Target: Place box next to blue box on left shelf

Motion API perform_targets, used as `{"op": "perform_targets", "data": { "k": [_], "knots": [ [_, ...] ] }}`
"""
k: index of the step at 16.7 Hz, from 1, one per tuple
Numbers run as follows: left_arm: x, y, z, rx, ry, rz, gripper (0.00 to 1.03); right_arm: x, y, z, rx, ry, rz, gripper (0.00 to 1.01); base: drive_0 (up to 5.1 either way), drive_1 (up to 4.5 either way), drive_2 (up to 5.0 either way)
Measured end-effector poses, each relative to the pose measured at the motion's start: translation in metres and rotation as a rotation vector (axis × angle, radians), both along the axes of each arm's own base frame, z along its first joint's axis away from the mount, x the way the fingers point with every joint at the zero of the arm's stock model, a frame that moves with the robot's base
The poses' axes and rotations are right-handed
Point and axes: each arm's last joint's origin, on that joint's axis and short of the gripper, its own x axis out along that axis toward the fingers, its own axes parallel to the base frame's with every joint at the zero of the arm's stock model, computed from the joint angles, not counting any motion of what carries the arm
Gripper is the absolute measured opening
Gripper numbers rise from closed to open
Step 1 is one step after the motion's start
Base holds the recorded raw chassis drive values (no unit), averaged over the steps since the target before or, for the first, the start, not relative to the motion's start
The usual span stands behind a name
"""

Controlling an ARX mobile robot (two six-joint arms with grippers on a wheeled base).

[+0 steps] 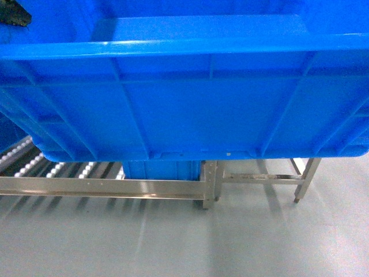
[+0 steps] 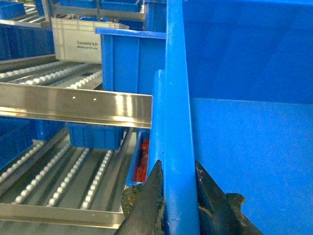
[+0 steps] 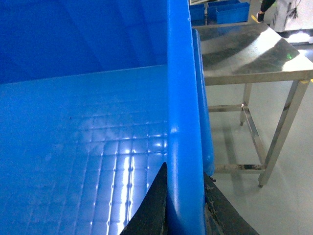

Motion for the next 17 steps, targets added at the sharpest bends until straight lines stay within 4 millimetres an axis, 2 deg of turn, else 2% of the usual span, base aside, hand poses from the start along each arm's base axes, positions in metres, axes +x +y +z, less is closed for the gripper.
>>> {"op": "perform_targets", "data": {
  "k": [17],
  "knots": [
    [0.0000,0.0000,-0.0002,-0.001,0.002,0.000,0.10,0.0000,0.0000,0.0000,0.000,0.000,0.000,0.08,-5.0,2.36,2.4]
  ]
}}
